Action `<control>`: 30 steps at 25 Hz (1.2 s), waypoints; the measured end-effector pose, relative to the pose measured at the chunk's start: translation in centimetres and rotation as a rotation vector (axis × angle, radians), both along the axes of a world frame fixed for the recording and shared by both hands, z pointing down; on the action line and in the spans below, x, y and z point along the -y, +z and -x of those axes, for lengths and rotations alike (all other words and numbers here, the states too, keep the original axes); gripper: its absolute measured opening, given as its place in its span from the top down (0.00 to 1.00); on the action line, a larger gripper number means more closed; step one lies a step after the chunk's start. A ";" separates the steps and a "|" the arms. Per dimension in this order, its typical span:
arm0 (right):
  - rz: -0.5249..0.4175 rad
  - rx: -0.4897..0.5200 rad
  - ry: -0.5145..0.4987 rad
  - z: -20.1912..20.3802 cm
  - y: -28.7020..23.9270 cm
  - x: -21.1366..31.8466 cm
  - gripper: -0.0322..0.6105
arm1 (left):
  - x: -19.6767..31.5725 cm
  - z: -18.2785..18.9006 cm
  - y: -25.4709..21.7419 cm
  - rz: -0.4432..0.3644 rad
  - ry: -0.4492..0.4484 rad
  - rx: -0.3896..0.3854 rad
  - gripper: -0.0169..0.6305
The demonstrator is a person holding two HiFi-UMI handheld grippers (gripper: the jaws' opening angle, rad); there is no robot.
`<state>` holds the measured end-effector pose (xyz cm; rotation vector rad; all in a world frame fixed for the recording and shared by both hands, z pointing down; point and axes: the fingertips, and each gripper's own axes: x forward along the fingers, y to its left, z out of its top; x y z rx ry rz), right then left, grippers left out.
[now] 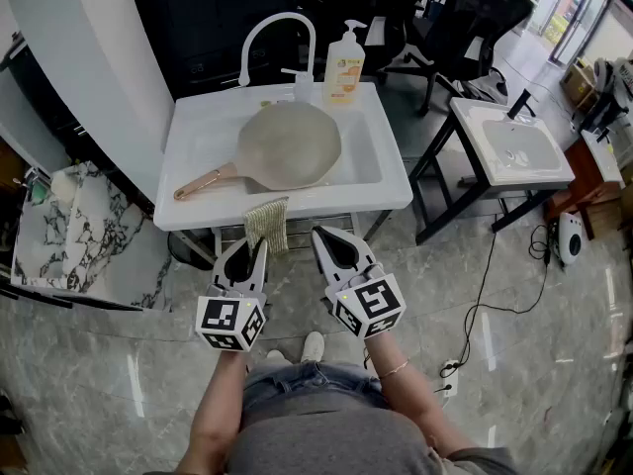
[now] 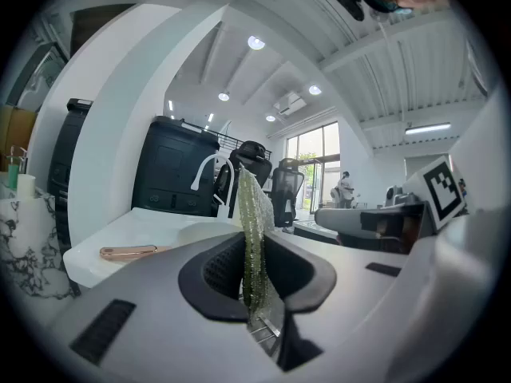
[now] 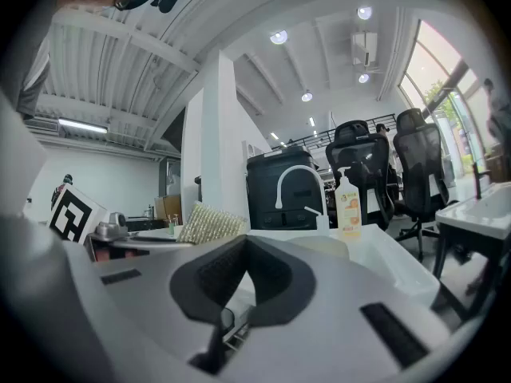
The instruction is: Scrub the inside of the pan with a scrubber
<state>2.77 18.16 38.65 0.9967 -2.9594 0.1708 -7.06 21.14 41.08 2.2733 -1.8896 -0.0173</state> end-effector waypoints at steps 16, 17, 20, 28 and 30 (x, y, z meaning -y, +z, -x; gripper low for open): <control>0.064 -0.026 -0.025 -1.9 1.5 0.5 0.93 | 0.0 -0.5 -1.2 0.026 -0.022 -0.060 0.87; 0.067 -0.024 -0.028 -1.7 1.5 0.5 0.93 | 0.0 -0.2 -1.1 0.030 -0.028 -0.062 0.87; 0.066 -0.027 -0.044 -1.3 1.5 0.6 0.93 | 0.5 0.5 -1.0 0.044 -0.038 -0.059 0.87; 0.077 -0.022 0.019 -1.0 1.3 5.5 0.93 | 5.7 2.7 -1.1 0.035 -0.022 -0.055 0.87; 0.087 -0.024 0.041 -0.9 1.6 7.1 0.93 | 7.4 3.2 -0.9 0.034 -0.005 -0.051 0.87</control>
